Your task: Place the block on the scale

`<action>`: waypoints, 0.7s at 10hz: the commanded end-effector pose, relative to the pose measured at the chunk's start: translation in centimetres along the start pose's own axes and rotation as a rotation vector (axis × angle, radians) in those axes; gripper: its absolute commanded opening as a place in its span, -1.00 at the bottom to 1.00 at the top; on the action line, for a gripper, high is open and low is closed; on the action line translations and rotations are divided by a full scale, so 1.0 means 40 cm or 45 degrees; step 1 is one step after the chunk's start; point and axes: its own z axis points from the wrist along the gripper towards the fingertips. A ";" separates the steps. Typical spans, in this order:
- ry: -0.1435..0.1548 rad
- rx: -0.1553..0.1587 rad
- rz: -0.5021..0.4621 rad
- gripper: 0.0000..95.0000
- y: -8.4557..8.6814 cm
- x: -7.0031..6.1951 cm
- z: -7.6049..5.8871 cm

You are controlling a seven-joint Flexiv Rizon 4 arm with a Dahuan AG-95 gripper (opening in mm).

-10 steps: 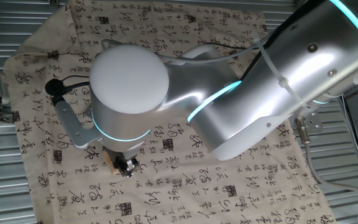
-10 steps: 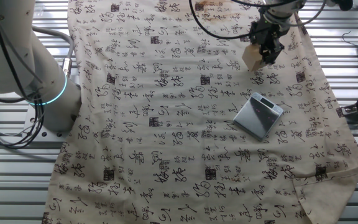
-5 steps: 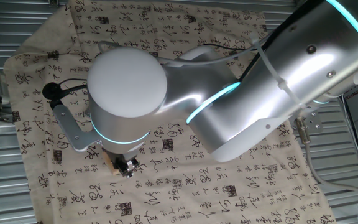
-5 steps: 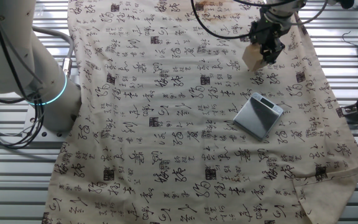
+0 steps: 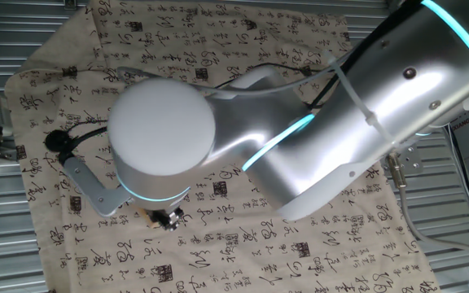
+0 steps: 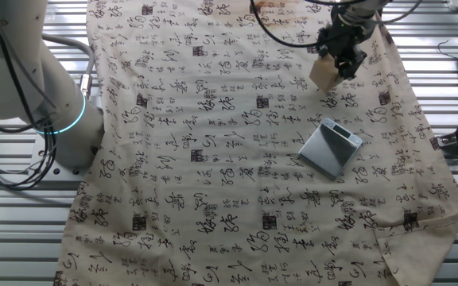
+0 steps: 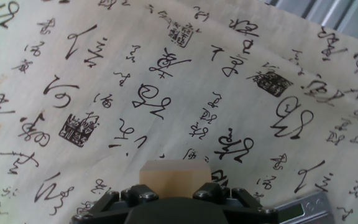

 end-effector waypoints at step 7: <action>-0.025 -0.031 0.402 -1.00 0.001 0.003 -0.001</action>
